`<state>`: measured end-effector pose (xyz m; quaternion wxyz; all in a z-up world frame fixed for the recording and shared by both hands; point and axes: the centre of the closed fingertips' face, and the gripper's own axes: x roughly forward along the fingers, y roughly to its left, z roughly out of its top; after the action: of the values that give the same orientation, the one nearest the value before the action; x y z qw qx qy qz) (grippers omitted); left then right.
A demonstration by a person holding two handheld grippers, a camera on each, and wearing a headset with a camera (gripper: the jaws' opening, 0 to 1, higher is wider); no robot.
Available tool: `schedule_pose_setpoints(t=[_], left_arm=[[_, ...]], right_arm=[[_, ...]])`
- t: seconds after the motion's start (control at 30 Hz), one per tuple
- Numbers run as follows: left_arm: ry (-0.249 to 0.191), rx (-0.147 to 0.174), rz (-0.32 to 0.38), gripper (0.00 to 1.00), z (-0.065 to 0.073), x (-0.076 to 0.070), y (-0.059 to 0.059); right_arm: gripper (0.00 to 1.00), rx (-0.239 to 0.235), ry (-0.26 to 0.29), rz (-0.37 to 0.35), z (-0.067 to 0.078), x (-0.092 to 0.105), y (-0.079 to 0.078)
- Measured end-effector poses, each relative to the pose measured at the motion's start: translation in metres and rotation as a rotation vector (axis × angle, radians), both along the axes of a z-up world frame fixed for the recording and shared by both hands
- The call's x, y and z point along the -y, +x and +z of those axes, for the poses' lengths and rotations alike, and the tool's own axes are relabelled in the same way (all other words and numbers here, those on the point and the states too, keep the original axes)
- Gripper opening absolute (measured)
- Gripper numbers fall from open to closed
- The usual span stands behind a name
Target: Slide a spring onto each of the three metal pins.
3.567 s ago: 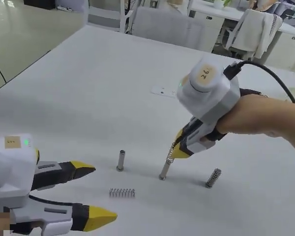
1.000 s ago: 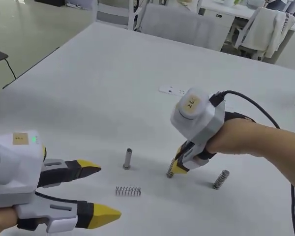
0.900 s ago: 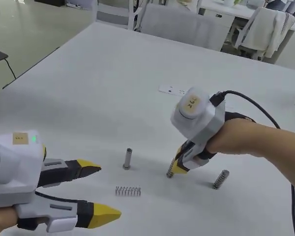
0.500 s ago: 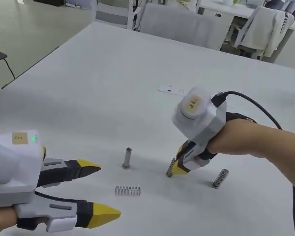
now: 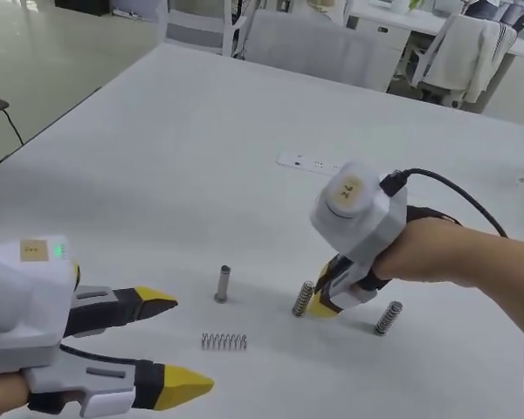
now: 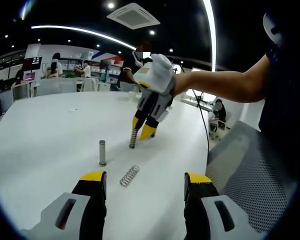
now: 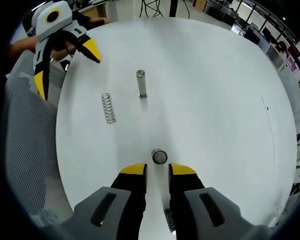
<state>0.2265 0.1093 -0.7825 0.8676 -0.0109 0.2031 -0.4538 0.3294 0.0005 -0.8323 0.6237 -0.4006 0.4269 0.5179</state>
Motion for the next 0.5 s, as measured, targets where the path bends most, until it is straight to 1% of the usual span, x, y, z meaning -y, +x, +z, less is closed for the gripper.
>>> schedule_pose_setpoints(t=[0.23, 0.5], left_arm=[[0.002, 0.003, -0.004, 0.58, 0.001, 0.001, -0.002], [0.005, 0.007, -0.007, 0.58, 0.003, 0.001, -0.003]], right_arm=[[0.15, 0.001, -0.003, 0.001, 0.0, 0.003, -0.004], [0.15, -0.005, 0.006, -0.001, 0.0, 0.003, -0.013]])
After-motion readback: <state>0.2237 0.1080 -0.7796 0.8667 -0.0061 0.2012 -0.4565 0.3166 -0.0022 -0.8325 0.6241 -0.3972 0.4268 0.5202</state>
